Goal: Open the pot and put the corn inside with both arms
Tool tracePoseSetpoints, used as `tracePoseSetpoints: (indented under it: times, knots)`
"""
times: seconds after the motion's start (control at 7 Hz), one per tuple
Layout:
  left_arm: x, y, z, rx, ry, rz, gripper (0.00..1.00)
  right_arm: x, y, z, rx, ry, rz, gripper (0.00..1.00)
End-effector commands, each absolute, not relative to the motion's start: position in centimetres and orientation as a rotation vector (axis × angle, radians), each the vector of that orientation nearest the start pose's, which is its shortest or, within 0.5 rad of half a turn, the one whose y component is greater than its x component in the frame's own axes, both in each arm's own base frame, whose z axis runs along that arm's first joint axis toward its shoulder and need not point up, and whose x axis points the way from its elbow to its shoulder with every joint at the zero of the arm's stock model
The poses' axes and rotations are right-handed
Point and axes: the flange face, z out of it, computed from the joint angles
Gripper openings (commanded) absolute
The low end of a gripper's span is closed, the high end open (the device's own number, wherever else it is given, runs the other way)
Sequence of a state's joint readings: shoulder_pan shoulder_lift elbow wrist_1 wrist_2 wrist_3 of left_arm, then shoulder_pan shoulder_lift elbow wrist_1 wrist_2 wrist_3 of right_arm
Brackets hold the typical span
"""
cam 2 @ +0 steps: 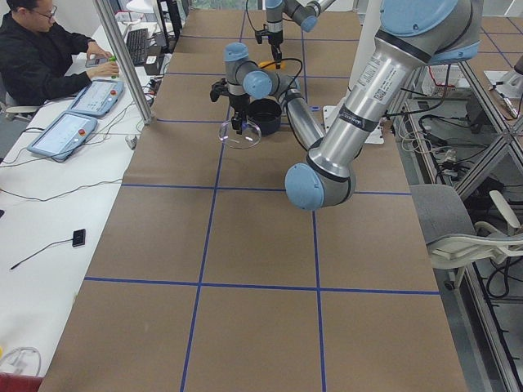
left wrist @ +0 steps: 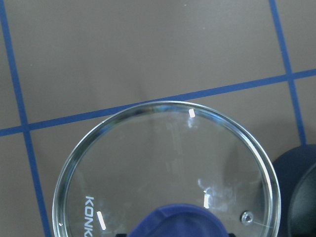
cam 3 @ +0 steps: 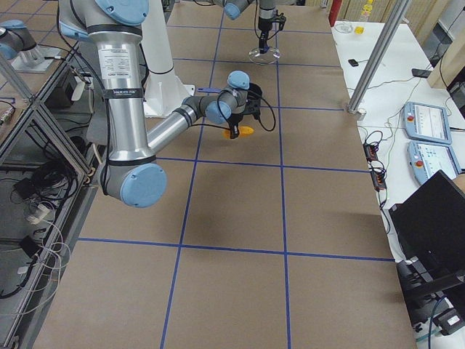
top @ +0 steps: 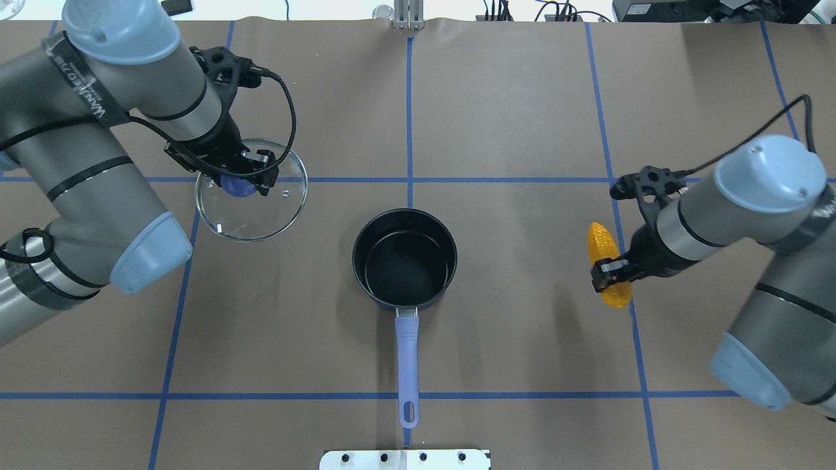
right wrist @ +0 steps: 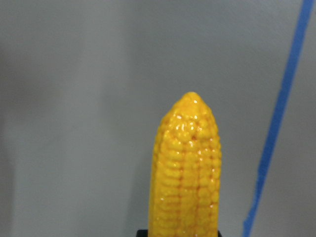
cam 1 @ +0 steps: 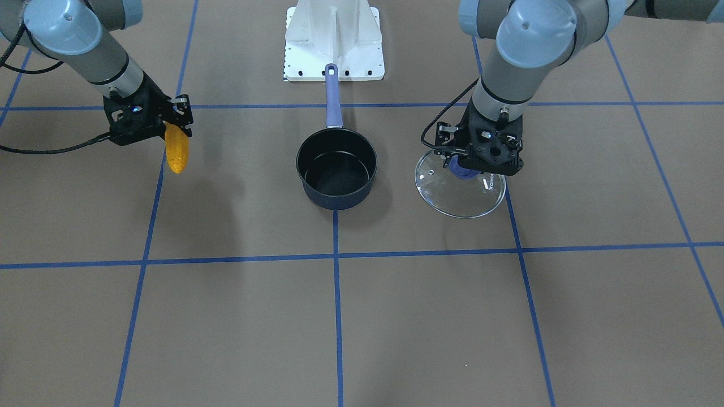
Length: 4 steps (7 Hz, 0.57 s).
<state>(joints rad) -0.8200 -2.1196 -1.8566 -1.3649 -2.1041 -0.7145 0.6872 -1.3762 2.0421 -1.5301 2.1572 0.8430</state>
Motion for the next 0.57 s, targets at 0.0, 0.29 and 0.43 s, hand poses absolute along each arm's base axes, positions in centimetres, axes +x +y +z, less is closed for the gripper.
tracePoseSetpoints:
  times: [0.0, 0.29, 0.43]
  knots:
    - [33.0, -51.4, 30.2, 0.109, 0.787, 0.249, 0.46, -38.3, -40.4, 22.0, -0.012, -0.864, -0.249, 0.4]
    - [29.4, -52.2, 35.6, 0.103, 0.761, 0.292, 0.46, -43.1, -38.6, 19.2, -0.014, -0.865, -0.316, 0.4]
    - [28.2, -52.5, 37.7, 0.101, 0.743, 0.309, 0.46, -46.6, -40.0, 16.2, -0.013, -0.868, -0.327, 0.4]
